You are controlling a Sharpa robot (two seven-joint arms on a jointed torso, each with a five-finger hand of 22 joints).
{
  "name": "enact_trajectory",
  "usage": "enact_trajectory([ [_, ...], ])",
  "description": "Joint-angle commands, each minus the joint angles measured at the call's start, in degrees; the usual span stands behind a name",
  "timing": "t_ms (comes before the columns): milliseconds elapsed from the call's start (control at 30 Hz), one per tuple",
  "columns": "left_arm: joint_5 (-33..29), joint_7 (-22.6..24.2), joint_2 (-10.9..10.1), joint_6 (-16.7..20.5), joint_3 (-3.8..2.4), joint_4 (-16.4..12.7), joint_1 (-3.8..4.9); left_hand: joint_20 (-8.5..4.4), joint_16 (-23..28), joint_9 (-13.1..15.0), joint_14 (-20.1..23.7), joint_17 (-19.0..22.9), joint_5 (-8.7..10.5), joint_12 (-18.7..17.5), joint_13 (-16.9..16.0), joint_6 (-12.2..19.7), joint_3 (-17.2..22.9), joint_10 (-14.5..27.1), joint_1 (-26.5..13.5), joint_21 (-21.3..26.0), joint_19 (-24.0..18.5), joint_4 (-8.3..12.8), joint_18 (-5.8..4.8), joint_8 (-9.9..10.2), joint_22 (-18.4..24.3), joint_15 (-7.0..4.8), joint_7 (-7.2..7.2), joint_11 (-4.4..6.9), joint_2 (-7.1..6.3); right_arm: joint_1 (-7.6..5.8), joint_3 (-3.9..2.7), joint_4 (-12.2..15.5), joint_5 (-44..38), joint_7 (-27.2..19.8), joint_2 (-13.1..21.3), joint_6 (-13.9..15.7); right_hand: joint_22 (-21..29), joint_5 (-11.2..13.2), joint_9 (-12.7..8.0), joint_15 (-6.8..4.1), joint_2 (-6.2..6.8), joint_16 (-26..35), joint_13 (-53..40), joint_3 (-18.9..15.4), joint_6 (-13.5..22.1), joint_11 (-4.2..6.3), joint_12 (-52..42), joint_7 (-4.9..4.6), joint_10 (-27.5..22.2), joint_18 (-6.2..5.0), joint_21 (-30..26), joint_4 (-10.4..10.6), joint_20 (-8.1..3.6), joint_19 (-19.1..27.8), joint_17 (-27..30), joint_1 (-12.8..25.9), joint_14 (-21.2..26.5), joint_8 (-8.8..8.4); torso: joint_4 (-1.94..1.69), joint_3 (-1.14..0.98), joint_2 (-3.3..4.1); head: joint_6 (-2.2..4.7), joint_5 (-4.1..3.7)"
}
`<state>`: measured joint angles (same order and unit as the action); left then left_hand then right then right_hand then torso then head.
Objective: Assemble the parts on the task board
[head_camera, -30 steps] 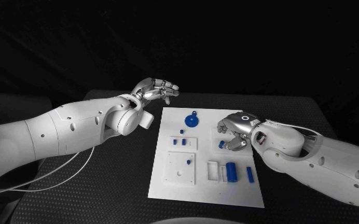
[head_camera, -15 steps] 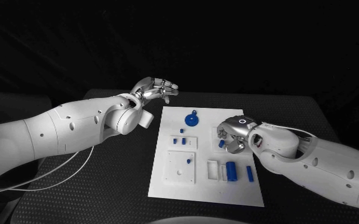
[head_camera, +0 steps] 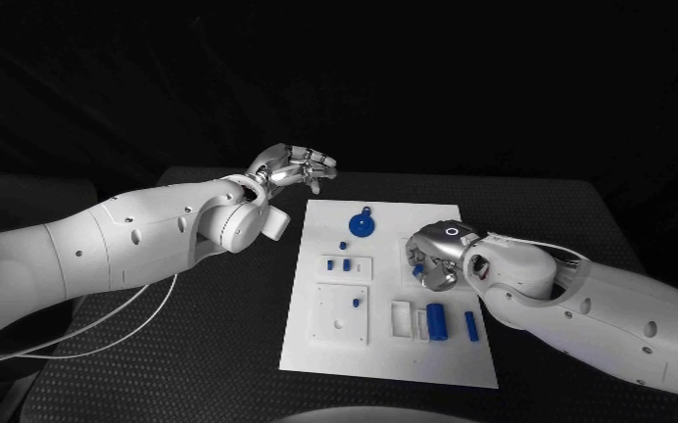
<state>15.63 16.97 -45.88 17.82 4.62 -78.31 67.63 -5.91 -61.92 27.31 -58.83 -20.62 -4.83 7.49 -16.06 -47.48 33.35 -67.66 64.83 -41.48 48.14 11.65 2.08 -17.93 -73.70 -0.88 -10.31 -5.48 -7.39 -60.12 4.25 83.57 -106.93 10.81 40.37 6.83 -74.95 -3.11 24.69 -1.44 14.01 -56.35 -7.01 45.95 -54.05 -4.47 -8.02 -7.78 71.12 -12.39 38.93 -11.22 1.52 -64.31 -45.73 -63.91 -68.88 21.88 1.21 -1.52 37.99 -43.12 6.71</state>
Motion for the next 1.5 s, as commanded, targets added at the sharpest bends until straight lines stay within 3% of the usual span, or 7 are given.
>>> enact_trajectory([
  [33,-0.25,0.40,0.05,-0.70,-0.05,-0.08,0.09,-0.33,0.20,0.08,0.08,-0.10,-0.34,-0.05,0.06,0.30,-0.19,0.13,-0.45,0.23,0.31,-0.02,0.60,0.30,-0.07,0.30,-0.06,-0.14,-0.08,0.25,0.04,-0.24,-1.54,-0.39,-0.17,-0.33,-1.08,0.33,0.11,-0.58,-1.01,-0.11,-0.10,0.36,-0.60,0.14,-0.42,0.02,0.73,-2.61,0.32,0.08,-0.09,-0.38,-0.12,-0.33,-0.10,0.27,0.00,-0.04,0.01,-0.13,-0.01],
  [333,-0.25,0.38,0.06,-0.65,-0.05,-0.09,0.09,-0.33,0.21,0.09,0.08,-0.11,-0.36,-0.04,0.06,0.31,-0.18,0.15,-0.45,0.25,0.32,-0.03,0.61,0.31,-0.08,0.30,-0.06,-0.14,-0.07,0.43,0.07,-0.27,-3.55,-0.09,-0.29,2.51,-1.27,0.32,0.42,-1.76,-3.42,-1.19,-0.93,3.05,-3.35,1.34,-1.66,1.12,3.60,-2.61,1.62,-1.48,-0.83,-1.80,-1.23,-2.58,-1.30,1.34,0.03,-0.03,-0.02,-0.17,0.03],
  [700,-0.25,0.41,0.13,-0.61,-0.05,0.02,0.09,-0.33,0.22,0.10,0.07,-0.13,-0.37,-0.03,0.05,0.32,-0.17,0.17,-0.44,0.27,0.34,-0.04,0.63,0.32,-0.10,0.30,-0.06,-0.14,-0.02,0.44,-0.10,1.89,-4.30,-0.19,0.86,5.39,-1.23,0.32,0.44,-2.31,-3.26,-1.88,-1.56,4.62,-4.70,1.89,-2.06,1.59,4.89,-2.61,2.92,-1.72,-1.46,-2.83,-2.35,-2.94,-2.12,1.59,0.04,-0.03,-0.03,-0.22,0.18],
  [933,-0.25,0.40,0.24,-0.61,-0.05,0.16,0.08,-0.32,0.23,0.12,0.07,-0.15,-0.38,-0.02,0.05,0.34,-0.17,0.20,-0.48,0.28,0.36,-0.08,0.63,0.33,-0.11,0.31,-0.07,-0.15,0.02,0.12,-3.51,6.72,-4.69,0.25,2.16,5.81,-1.21,0.32,0.45,-2.41,-3.01,-1.94,-1.71,4.88,-4.98,1.99,-2.10,1.70,5.13,-2.61,3.19,-1.64,-1.59,-2.97,-2.60,-2.93,-2.31,1.63,0.03,-0.01,-0.03,-0.09,0.40],
  [1033,-0.25,0.39,0.30,-0.63,-0.05,0.17,0.08,-0.32,0.24,0.12,0.07,-0.15,-0.39,-0.02,0.05,0.34,-0.17,0.20,-0.48,0.29,0.37,-0.08,0.63,0.33,-0.12,0.31,-0.07,-0.15,0.03,0.00,-4.01,8.46,-4.09,-0.04,2.06,6.85,-1.21,0.32,0.45,-2.44,-2.92,-1.96,-1.77,4.96,-5.08,2.02,-2.12,1.73,5.21,-2.61,3.28,-1.59,-1.62,-3.02,-2.68,-2.91,-2.37,1.64,0.03,-0.01,-0.03,-0.11,0.48],
  [1333,-0.25,0.43,0.66,-0.71,-0.06,0.50,0.08,-0.32,0.25,0.13,0.06,-0.17,-0.41,0.00,0.05,0.35,-0.16,0.22,-0.48,0.31,0.38,-0.09,0.64,0.34,-0.13,0.31,-0.07,-0.15,0.05,0.39,-3.89,8.95,-1.17,-2.04,-3.04,7.93,-1.17,0.32,0.46,-2.53,-2.82,-1.96,-1.90,5.15,-5.30,2.11,-2.16,1.81,5.44,-2.61,3.53,-1.43,-1.76,-3.25,-2.87,-2.86,-2.52,1.67,0.04,-0.02,0.00,-0.25,1.10],
  [1500,-0.25,0.43,0.92,-0.64,-0.06,0.72,0.08,-0.32,0.25,0.14,0.06,-0.18,-0.41,0.01,0.04,0.35,-0.16,0.22,-0.48,0.32,0.38,-0.09,0.65,0.34,-0.14,0.31,-0.07,-0.15,0.06,3.06,-3.51,8.83,-1.38,-2.77,-6.29,8.09,-1.15,0.32,0.45,-2.54,-2.90,-1.94,-1.91,5.22,-5.28,2.12,-2.12,1.81,5.41,-2.61,3.57,-1.40,-1.80,-3.28,-2.91,-2.87,-2.54,1.63,-0.08,0.00,-0.02,-0.26,1.38],
])
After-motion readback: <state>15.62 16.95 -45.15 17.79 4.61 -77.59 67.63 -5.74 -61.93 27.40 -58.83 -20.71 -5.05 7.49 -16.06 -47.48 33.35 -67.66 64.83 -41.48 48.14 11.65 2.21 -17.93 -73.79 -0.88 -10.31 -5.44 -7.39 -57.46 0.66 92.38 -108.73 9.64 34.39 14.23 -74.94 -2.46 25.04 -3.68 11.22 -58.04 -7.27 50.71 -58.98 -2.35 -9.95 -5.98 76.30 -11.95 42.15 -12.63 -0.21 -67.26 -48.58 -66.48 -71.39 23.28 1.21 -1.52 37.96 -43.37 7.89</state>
